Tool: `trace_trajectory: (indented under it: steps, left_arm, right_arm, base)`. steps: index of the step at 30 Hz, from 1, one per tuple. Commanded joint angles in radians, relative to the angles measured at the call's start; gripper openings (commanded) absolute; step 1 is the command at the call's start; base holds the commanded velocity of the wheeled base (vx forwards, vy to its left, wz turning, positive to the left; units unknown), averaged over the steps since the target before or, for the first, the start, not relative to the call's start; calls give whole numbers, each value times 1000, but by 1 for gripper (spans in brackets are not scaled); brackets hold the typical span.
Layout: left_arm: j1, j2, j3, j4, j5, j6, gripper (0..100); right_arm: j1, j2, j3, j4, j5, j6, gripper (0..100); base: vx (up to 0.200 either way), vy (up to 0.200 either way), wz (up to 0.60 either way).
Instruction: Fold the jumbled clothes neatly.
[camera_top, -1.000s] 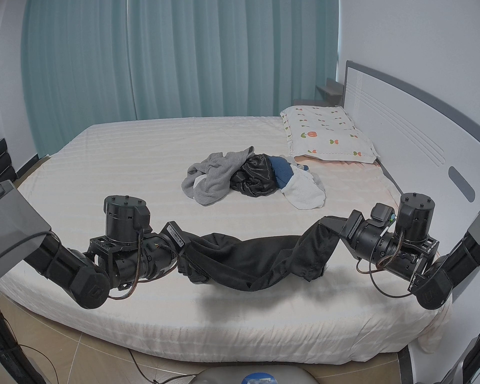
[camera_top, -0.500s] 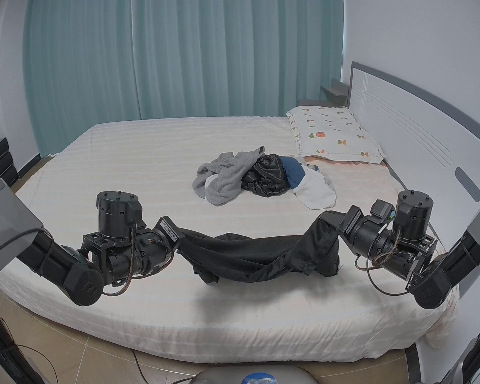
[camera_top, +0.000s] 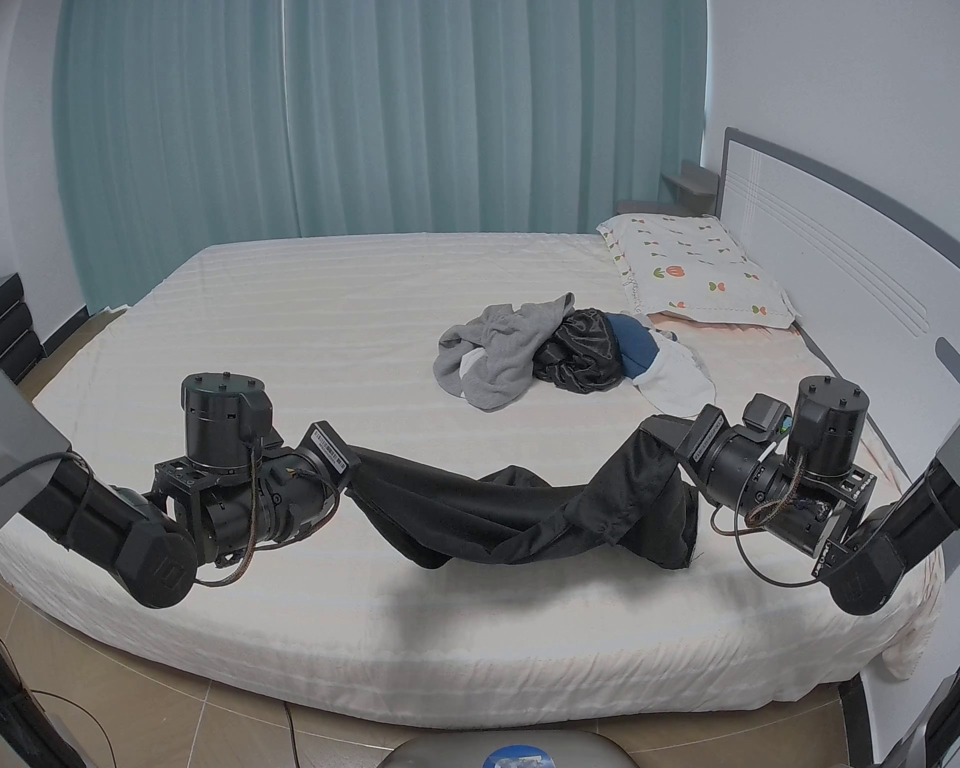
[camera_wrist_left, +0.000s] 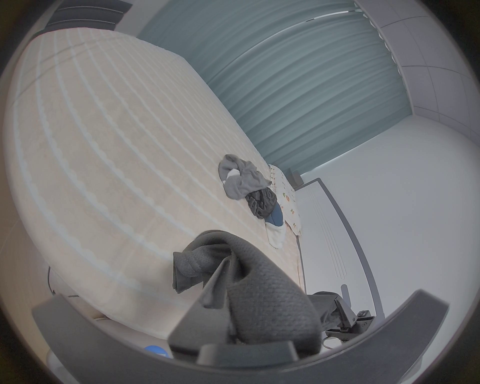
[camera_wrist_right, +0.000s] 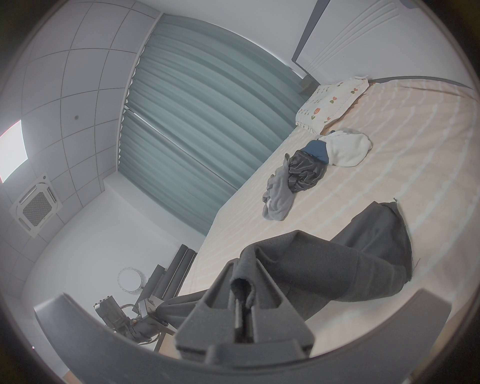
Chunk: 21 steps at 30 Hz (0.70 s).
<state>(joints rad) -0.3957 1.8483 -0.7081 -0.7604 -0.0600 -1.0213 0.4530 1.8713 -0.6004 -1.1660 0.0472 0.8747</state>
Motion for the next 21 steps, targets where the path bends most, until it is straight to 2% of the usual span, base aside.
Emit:
trace_trajectory:
  steps: [1, 21]
  left_arm:
    - [0, -14, -1, 1, 0, 0, 0]
    - [31, -50, -2, 0, 0, 1, 0]
  right_arm:
    - [-4, -4, -2, -1, 0, 0, 0]
    - [-11, -58, 5, -29, 2, 1, 0]
  base:
    - [0, 200, 0]
    - [0, 200, 0]
